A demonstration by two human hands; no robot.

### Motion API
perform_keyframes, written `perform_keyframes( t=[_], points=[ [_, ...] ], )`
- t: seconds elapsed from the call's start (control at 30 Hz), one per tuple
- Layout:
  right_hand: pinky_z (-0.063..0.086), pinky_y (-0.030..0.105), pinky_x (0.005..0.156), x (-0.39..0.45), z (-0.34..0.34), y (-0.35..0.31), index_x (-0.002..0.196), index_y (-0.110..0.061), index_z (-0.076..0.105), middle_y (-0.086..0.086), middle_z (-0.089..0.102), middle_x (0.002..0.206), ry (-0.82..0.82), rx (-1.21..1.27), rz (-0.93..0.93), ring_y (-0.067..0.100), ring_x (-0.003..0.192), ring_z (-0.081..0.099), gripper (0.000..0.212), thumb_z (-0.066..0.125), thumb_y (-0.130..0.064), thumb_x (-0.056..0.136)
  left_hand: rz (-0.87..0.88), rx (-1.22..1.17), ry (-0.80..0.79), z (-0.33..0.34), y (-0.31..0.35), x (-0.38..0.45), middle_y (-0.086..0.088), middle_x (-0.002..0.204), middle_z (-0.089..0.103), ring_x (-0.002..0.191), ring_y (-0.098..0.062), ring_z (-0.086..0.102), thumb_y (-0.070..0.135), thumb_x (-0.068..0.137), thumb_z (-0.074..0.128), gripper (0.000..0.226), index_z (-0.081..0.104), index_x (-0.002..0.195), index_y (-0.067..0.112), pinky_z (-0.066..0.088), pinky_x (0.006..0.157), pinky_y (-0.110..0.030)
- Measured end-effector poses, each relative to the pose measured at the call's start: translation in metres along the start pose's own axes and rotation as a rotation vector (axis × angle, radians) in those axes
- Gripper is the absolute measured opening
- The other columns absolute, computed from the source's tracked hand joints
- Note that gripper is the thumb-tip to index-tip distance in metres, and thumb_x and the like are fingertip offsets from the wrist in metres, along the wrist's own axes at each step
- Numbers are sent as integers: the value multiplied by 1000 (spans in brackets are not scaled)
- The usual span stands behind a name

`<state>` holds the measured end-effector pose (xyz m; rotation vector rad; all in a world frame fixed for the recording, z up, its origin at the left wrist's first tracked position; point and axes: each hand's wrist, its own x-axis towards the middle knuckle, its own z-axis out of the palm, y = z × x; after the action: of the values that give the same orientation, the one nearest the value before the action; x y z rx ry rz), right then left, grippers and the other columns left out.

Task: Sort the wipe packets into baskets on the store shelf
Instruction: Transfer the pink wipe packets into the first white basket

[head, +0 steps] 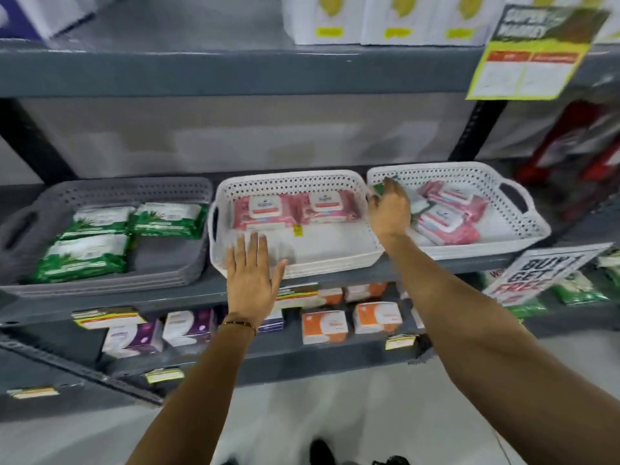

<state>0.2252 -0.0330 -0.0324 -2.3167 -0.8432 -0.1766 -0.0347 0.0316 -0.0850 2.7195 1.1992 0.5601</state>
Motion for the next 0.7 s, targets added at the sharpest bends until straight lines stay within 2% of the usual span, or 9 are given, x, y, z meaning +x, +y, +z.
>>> perform_keyframes(
  t=[0.13,0.2,0.3,0.37,0.43,0.5,0.57,0.7],
  points=[
    [38,47,106,14,-11,47,130,7,41,29,49,133,-77,-138,98,40,124,46,45,45,-16,92,-67,33,7,7,13,4,-24,138,45,131,-45,32,56,93,6,79,43,133,-1,18,111,-53],
    [34,47,111,21,-9,62,133,7,38,27,46,137,-134,-197,101,40,128,42,49,46,-22,94,-76,54,6,9,13,5,-24,139,44,131,-45,33,55,94,8,77,43,133,-1,22,110,-56],
    [27,47,117,34,-4,75,138,6,30,27,38,144,-203,-267,71,39,135,34,64,52,-33,93,-91,51,26,11,14,4,-24,138,44,131,-45,33,53,94,11,74,44,133,0,23,109,-55],
    [18,46,120,43,-1,83,144,6,18,27,24,152,-292,-304,78,39,142,22,79,54,-41,91,-99,55,35,11,16,3,-25,137,46,131,-45,34,52,95,11,73,46,131,0,24,108,-55],
    [11,45,120,48,4,91,145,7,8,27,14,154,-354,-346,89,39,144,14,90,50,-51,90,-101,67,43,11,17,4,-25,136,47,130,-45,35,51,95,11,72,47,130,0,25,108,-55],
    [10,45,120,50,7,96,145,8,6,29,12,154,-373,-363,100,40,144,13,94,47,-56,89,-103,73,41,11,16,5,-25,135,48,130,-44,36,50,95,13,70,48,130,0,27,107,-55],
    [13,47,119,49,9,96,144,10,9,30,15,153,-359,-375,97,41,142,18,93,47,-56,89,-112,75,34,11,16,6,-25,135,48,130,-44,36,49,95,13,69,48,129,0,28,107,-55],
    [25,49,117,52,10,92,140,10,24,33,29,147,-273,-404,81,44,133,33,67,50,-32,95,-108,83,9,11,16,6,-24,136,47,131,-43,34,50,95,10,71,46,130,-1,27,107,-55]
  ],
)
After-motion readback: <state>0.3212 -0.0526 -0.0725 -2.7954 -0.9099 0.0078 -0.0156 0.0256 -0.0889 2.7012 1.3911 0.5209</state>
